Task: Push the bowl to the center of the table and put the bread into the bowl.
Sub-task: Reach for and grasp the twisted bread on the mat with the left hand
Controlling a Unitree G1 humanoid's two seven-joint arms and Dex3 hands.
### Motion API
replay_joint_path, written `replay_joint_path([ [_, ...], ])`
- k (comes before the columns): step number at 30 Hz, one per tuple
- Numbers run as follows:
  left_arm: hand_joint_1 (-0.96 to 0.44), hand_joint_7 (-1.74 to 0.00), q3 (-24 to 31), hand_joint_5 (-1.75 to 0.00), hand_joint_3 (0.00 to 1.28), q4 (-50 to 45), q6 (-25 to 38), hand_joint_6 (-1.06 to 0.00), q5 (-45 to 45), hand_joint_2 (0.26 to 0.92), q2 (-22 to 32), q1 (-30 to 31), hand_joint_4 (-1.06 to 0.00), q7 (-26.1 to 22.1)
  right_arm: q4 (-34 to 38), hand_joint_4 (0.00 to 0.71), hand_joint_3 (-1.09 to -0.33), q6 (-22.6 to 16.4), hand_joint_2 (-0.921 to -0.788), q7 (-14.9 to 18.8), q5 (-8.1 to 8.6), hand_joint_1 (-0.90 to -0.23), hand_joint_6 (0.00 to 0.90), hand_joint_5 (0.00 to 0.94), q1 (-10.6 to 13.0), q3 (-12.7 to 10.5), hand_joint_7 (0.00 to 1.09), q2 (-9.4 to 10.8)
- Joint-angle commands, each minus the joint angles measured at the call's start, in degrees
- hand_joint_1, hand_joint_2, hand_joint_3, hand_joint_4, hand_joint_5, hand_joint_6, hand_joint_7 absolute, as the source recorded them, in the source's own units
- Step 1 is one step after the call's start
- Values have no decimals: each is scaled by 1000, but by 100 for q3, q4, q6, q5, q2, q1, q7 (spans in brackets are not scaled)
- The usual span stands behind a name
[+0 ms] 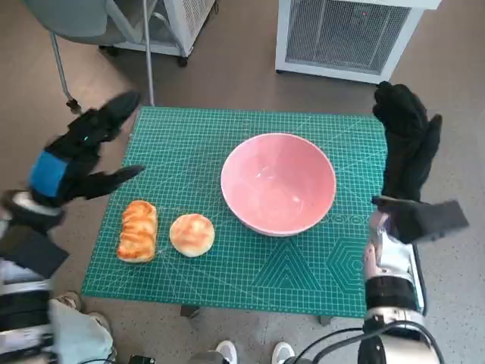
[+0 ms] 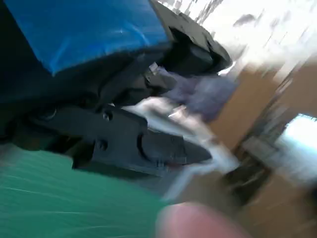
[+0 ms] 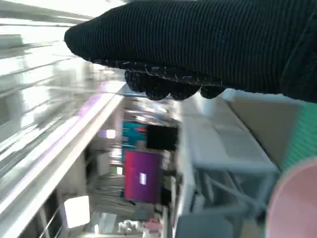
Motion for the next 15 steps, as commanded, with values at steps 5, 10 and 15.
replay_joint_path([
  [5, -110, 0, -613, 0, 158, 1231, -1205, -367, 569, 921, 1132, -699, -168, -763, -1135, 294, -815, 222, -921, 65, 65, -512, -1, 19, 552, 184, 638, -84],
  [10, -81, 0, -987, 0, 186, 1697, -1943, -355, 1447, 921, 1419, -1066, -148, -396, -1621, 307, -815, 509, -921, 91, 178, -503, -1, 25, 698, 265, 637, -40],
  [15, -66, 0, -1336, 0, 220, 1774, -2432, -338, 2845, 921, 1648, -1336, -135, 549, -1947, 311, -802, 695, -921, 55, 109, -506, -1, 26, 794, 347, 637, -10],
])
